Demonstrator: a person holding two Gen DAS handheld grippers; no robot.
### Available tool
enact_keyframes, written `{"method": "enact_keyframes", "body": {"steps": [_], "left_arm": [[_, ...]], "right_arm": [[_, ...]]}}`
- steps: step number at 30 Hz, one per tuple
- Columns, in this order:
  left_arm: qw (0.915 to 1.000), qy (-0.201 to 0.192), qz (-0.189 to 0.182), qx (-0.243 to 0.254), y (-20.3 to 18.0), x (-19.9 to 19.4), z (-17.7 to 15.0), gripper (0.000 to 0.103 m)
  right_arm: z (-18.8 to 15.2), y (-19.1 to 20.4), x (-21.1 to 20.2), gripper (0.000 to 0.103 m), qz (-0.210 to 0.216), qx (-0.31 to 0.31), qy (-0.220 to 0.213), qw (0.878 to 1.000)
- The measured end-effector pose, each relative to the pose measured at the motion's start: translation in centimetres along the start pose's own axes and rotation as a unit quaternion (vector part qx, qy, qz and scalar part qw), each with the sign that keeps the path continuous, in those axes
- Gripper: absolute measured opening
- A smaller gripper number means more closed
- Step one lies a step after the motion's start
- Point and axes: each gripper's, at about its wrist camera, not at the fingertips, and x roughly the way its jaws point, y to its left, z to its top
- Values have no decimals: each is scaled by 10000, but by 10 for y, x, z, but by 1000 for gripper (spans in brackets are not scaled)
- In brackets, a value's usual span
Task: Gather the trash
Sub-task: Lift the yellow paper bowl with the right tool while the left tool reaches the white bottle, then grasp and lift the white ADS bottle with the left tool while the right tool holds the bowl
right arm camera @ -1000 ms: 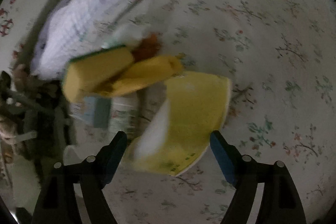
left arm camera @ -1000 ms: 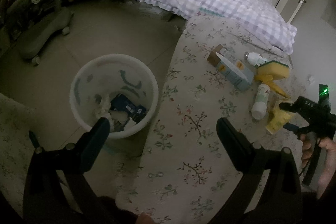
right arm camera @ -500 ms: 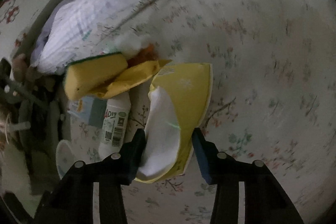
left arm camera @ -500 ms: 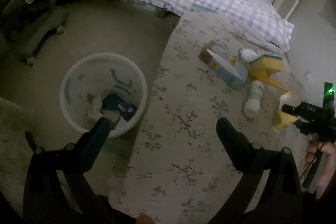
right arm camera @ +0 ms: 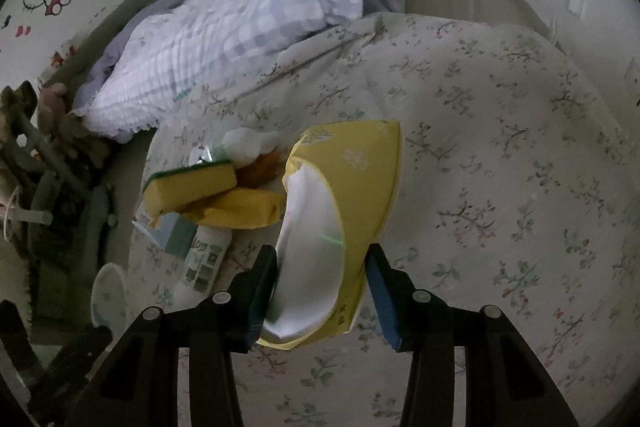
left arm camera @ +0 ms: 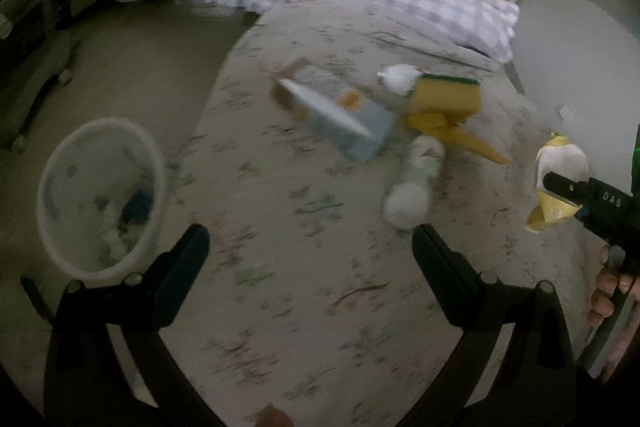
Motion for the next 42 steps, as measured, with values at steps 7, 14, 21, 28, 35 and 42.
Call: {"method": "enact_keyframes", "body": {"steps": [7,14,21,28,35,42], "left_arm": [[9998,148,-96,22,-27,34,15,100],[9974,47,-716,116,-48,50,22,76],[9941,145,-955,499,-67,79,17,60],[9926,367,-1035,515,-74,86,13,44],[9892,479,-1303,479,-78,63,3,40],[9875,406,-1449,477,-65,37,-7,40]], "right_arm": [[5,-19,-7,47,119,234,-21,9997],[9,-27,-5,47,101,205,62,9997],[8,-34,-3,47,50,171,156,9997],[5,-33,-11,47,10,75,149,9999],[4,-29,-22,47,16,11,70,10000],[0,-13,-32,47,164,-19,-11,9999]]}}
